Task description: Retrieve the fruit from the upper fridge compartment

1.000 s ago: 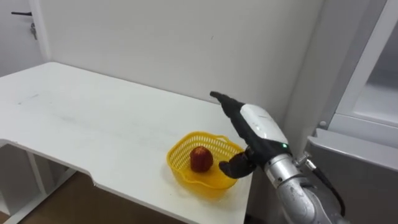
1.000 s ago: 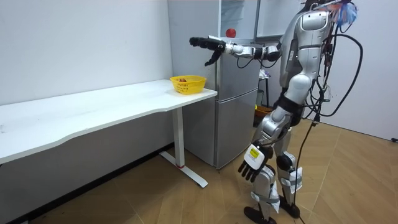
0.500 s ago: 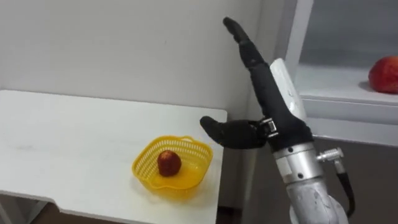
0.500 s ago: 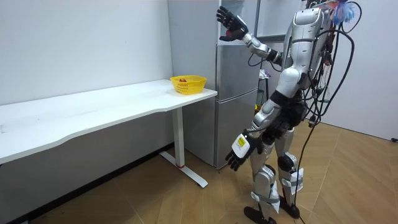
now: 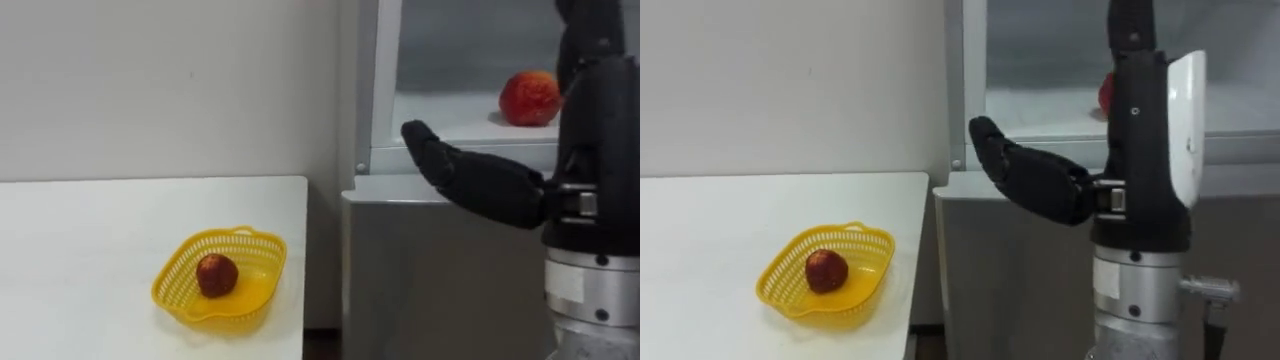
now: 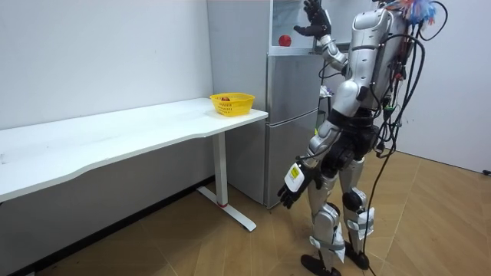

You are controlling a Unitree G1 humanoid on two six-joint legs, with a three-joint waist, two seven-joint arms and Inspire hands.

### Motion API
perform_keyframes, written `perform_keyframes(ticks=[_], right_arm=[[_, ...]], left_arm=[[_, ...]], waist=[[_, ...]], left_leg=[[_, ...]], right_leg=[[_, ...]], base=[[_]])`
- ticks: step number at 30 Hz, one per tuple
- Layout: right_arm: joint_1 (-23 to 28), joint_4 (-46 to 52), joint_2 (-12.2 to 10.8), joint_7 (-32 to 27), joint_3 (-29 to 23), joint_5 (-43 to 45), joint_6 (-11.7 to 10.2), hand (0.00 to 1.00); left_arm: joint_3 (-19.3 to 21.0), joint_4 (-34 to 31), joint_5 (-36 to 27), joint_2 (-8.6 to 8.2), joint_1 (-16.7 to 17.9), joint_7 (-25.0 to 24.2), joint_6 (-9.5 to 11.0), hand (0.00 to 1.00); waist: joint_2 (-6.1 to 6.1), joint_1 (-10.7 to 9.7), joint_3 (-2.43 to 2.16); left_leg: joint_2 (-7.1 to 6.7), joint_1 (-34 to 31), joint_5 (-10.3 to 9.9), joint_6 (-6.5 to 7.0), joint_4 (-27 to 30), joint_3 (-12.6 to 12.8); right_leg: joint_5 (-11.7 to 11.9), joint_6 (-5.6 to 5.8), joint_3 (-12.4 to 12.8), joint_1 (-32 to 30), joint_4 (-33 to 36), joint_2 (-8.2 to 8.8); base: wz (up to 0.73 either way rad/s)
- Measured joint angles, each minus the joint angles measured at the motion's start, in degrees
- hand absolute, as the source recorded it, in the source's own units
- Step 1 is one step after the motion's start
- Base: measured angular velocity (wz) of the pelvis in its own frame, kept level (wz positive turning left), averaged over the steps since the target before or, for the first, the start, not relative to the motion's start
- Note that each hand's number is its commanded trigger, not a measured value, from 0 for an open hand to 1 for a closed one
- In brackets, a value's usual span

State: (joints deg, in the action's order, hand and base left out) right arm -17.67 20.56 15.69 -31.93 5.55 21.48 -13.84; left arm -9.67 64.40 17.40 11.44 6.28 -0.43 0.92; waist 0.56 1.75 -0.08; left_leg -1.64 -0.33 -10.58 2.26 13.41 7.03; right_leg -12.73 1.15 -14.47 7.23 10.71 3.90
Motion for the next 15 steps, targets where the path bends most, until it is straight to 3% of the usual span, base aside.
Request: perform_keyframes(ticks=[4,10,15], right_arm=[[1.1,-0.8,0.2,-2.0,-2.5,-2.6,-0.5,0.0],[2.7,-5.0,0.3,-1.5,-5.2,-10.3,0.5,0.0],[2.7,-6.7,0.8,-0.7,-9.6,-14.5,1.5,0.0]], left_arm=[[0.0,0.1,-1.4,0.1,0.4,1.0,0.0,0.0],[0.1,0.6,-1.6,0.24,1.8,1.5,0.0,0.0],[0.5,0.8,-2.2,0.31,3.5,0.9,-0.2,0.0]], waist=[[0.46,-0.7,0.28],[0.98,-2.6,0.66],[1.6,-3.2,0.53]], left_leg=[[0.02,0.9,0.0,0.0,-0.1,0.4],[-0.03,2.0,0.0,0.01,-0.8,0.4],[0.01,1.9,0.0,0.01,-0.7,0.3]], right_leg=[[0.0,0.0,-0.1,0.8,-0.1,0.08],[0.0,0.01,-0.6,1.8,0.0,0.13],[0.0,0.01,-1.4,1.8,0.0,0.14]], base=[[-0.04],[0.0],[0.0]])
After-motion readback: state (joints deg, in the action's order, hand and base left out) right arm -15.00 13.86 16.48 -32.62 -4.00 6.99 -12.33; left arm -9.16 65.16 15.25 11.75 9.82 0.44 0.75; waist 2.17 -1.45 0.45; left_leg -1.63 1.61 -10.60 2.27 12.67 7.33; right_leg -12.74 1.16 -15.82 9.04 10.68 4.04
